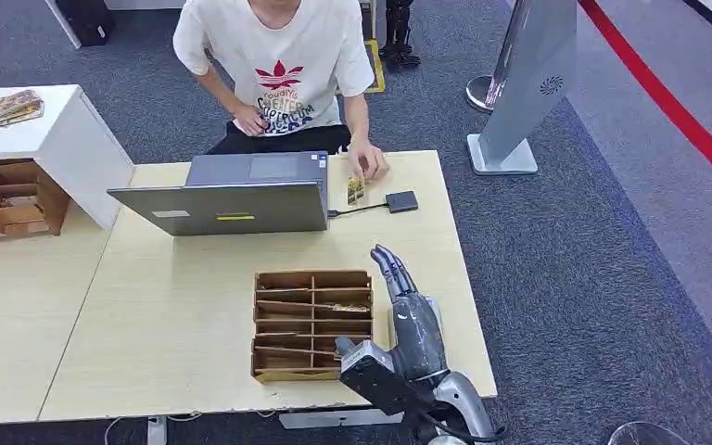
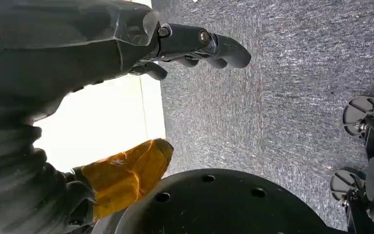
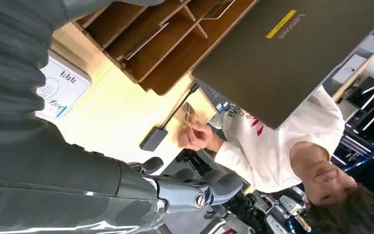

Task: Pass the card to the sensor for recognition and then transmit it.

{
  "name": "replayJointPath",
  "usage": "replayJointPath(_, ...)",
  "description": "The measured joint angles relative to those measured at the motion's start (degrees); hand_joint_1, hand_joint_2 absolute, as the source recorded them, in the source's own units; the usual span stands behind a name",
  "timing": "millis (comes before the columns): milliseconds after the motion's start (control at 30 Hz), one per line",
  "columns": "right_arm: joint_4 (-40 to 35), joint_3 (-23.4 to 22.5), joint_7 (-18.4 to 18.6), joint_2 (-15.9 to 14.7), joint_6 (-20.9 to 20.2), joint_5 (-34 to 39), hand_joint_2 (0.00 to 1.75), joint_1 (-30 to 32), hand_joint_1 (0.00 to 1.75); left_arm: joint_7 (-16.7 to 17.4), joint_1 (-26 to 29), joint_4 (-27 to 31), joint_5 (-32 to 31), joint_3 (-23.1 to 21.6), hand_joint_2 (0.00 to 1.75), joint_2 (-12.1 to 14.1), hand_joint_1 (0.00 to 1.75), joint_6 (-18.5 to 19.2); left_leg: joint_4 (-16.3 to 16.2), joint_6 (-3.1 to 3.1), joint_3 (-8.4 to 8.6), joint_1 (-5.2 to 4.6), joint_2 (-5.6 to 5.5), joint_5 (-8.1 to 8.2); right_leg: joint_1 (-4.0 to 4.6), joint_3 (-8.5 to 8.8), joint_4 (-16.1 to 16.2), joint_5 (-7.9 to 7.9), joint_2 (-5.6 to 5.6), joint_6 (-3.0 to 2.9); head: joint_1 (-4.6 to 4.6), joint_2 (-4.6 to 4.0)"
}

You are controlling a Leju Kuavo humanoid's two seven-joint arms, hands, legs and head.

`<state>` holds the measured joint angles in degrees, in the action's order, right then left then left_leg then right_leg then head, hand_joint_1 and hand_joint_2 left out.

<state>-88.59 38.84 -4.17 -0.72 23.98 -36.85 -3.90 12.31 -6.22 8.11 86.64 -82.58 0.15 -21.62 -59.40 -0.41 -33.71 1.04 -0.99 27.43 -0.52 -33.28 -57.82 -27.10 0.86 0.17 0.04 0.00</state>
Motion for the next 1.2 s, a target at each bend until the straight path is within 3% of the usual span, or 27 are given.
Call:
replayJointPath(300,0.02,0.04,0.57,0.0,0.66,-2.3,1.75,-0.02,0.03,0.0,0.0,0.0,0.02,0.0,1.75,-0.07,0.0,0.02,0.0,0.0,0.0,0.0,0.0,0.0,0.0,0.0,0.0,0.0,0.0,0.0,0.0,0.0)
replayJointPath(367,0.26,0.13,1.33,0.0,1.94,-6.04,1.75,-0.11,0.35,0.0,0.0,0.0,0.07,0.0,1.75,-0.09,0.0,0.04,0.0,0.0,0.0,0.0,0.0,0.0,0.0,0.0,0.0,0.0,0.0,0.0,0.0,0.0)
replayJointPath(433,0.5,0.24,2.03,0.0,2.71,-8.86,1.75,-0.15,1.31,0.0,0.0,0.0,0.09,0.0,1.75,-0.09,0.0,0.13,0.0,0.0,0.0,0.0,0.0,0.0,0.0,0.0,0.0,0.0,0.0,0.0,0.0,0.0)
replayJointPath(500,0.81,0.46,2.58,0.0,3.1,-10.9,1.75,-0.19,1.26,0.0,0.0,0.0,0.11,0.0,1.75,-0.07,0.0,0.17,0.0,0.0,0.0,0.0,0.0,0.0,0.0,0.0,0.0,0.0,0.0,0.0,0.0,0.0)
replayJointPath(533,0.96,0.57,2.84,0.0,3.15,-11.57,1.75,-0.22,1.12,0.02,0.0,0.0,0.11,0.0,1.75,-0.09,0.0,0.17,0.0,0.0,0.0,0.0,0.0,0.0,0.0,0.0,0.0,0.0,0.0,0.0,-0.02,0.0)
replayJointPath(567,1.18,0.72,3.12,0.0,3.24,-12.39,1.75,-0.23,1.31,0.04,0.0,0.0,0.15,0.0,1.75,-0.09,0.0,0.2,0.0,0.0,0.0,0.0,0.0,0.0,0.0,0.0,0.0,0.0,0.0,0.0,-0.02,0.0)
replayJointPath(667,1.81,0.96,3.8,0.0,3.26,-14.72,1.75,-0.28,1.13,0.09,0.0,0.0,0.17,0.0,1.75,-0.09,0.0,0.37,0.0,0.0,0.0,0.0,0.0,0.0,0.0,0.0,0.0,0.0,0.0,0.0,-0.02,0.0)
replayJointPath(833,3.54,1.79,5.36,-0.02,3.41,-19.61,1.75,-0.85,1.4,0.28,0.0,0.0,0.17,0.0,1.75,-0.09,0.0,0.7,0.0,0.0,0.0,0.0,0.0,0.0,0.0,0.0,0.0,0.0,0.0,0.0,0.0,0.0)
replayJointPath(1200,5.42,2.43,5.73,-0.02,3.78,-20.59,1.75,-1.21,1.4,0.42,0.0,0.0,0.22,0.0,1.75,-0.07,0.0,0.74,0.0,0.0,0.0,0.0,0.0,0.0,0.0,0.0,0.0,0.0,0.0,0.0,0.0,0.0)
